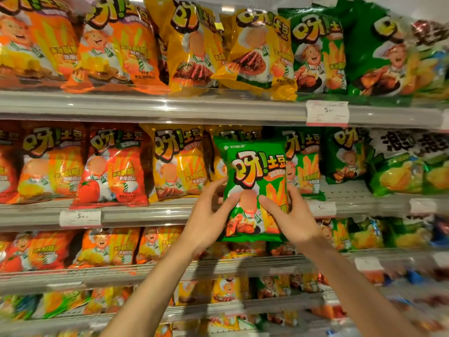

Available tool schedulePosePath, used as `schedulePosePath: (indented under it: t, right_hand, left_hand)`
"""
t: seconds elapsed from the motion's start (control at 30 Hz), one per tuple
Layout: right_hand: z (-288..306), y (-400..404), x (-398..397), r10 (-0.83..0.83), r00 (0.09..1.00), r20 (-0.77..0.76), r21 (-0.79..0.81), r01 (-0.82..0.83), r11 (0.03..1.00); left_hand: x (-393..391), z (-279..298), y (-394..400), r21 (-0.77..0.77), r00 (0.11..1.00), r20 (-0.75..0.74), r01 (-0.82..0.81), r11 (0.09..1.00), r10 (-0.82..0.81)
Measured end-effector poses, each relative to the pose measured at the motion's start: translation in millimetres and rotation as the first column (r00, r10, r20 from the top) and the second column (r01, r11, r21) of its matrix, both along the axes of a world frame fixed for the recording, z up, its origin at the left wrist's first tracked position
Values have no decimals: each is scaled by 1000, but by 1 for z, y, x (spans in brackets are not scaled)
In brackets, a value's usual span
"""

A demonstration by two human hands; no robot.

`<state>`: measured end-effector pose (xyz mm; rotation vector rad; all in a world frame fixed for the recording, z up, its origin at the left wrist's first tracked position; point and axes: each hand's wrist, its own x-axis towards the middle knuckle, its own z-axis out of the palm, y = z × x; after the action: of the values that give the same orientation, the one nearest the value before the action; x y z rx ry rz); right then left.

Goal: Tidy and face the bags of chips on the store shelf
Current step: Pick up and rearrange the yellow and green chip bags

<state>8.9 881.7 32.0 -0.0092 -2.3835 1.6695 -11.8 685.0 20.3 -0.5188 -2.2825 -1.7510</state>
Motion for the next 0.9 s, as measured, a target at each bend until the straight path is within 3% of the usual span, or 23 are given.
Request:
schedulePosePath:
  t: [0.4, 0.67, 0.9]
  right_hand:
    - [-22, 118, 1, 191, 980, 47, -32, -190, 981]
    - [-21, 272, 0, 204, 972, 120, 2, -206, 979]
    - [-28, 335, -13, 173, 974, 145, -47, -168, 985]
  left_hand:
    - [25, -24, 113, 20, 977, 28, -212, 977, 211]
    - [34, -27, 269, 20, 979, 78, -191, 981, 189]
    - [25, -27, 327, -36, 978, 119, -165, 986, 169]
